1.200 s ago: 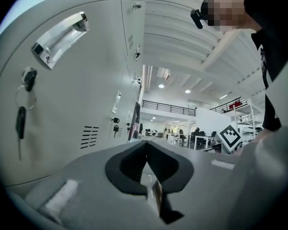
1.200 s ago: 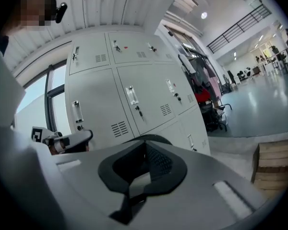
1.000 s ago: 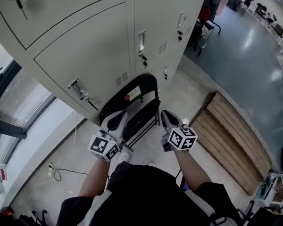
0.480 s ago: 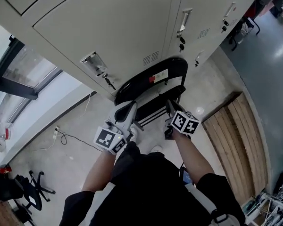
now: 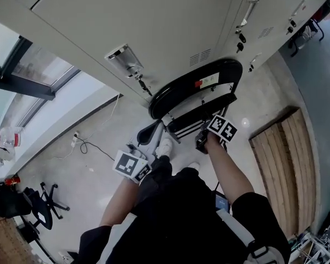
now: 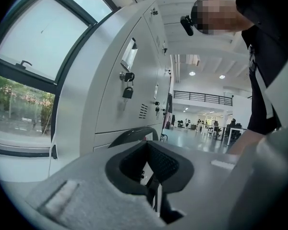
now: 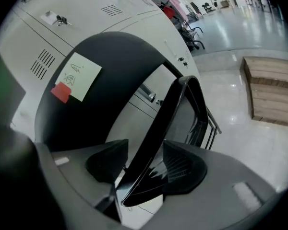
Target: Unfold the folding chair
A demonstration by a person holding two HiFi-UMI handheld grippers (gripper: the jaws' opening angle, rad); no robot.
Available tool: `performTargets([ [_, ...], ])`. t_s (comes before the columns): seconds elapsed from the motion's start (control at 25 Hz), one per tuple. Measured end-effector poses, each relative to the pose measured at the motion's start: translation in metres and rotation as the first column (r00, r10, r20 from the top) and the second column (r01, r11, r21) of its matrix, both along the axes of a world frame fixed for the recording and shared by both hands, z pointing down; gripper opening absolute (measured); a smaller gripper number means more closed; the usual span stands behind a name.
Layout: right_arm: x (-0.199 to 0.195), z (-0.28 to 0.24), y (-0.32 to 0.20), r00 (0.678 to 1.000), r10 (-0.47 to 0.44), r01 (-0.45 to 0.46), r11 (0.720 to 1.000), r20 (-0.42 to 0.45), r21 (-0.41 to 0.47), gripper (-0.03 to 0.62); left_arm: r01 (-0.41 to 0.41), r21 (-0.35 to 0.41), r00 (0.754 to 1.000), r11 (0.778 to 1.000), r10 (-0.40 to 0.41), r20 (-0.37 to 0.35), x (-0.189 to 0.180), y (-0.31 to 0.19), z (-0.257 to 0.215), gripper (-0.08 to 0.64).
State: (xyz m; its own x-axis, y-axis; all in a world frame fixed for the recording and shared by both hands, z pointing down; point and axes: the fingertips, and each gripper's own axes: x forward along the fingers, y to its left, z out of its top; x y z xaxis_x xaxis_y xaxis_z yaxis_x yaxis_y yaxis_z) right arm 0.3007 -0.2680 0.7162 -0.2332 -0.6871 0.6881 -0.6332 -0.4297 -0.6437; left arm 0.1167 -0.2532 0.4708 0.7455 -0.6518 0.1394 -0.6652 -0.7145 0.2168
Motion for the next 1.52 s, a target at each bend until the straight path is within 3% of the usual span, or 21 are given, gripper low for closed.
performTargets([
  [0.36, -0.012, 0.028, -0.014, 0.997, 0.055, -0.060, 0.993, -0.053, -0.105, 0.255, 0.037, -0.014, 0.996, 0.999, -0.036, 0.079, -0.031, -0.002, 0.020, 0.005],
  [0.4, -0.014, 0.029, -0.015, 0.997, 0.058, -0.064, 0.992, -0.057, -0.109, 0.255, 0.043, -0.020, 0.994, 0.999, -0.041, 0.102, -0.034, -0.005, 0.026, 0.035],
  [0.56, -0.020, 0.034, -0.018, 0.996, 0.068, -0.075, 0.990, -0.059, -0.121, 0.251, 0.064, -0.045, 0.979, 0.997, -0.054, 0.195, -0.043, -0.024, 0.054, 0.130],
  [0.8, -0.016, 0.043, -0.019, 0.993, 0.111, -0.117, 0.983, -0.051, -0.139, 0.238, 0.088, -0.079, 0.959, 0.993, -0.063, 0.278, -0.040, -0.046, 0.080, 0.144],
  [1.24, -0.020, 0.052, -0.028, 0.992, 0.105, -0.114, 0.982, -0.072, -0.148, 0.241, 0.089, -0.036, 0.895, 0.995, -0.064, 0.441, -0.032, -0.059, 0.085, 0.152],
  [1.52, -0.022, 0.052, -0.028, 0.986, 0.166, -0.166, 0.981, -0.012, -0.105, 0.193, 0.087, -0.061, 0.886, 0.994, -0.049, 0.462, -0.030, -0.058, 0.086, 0.164],
])
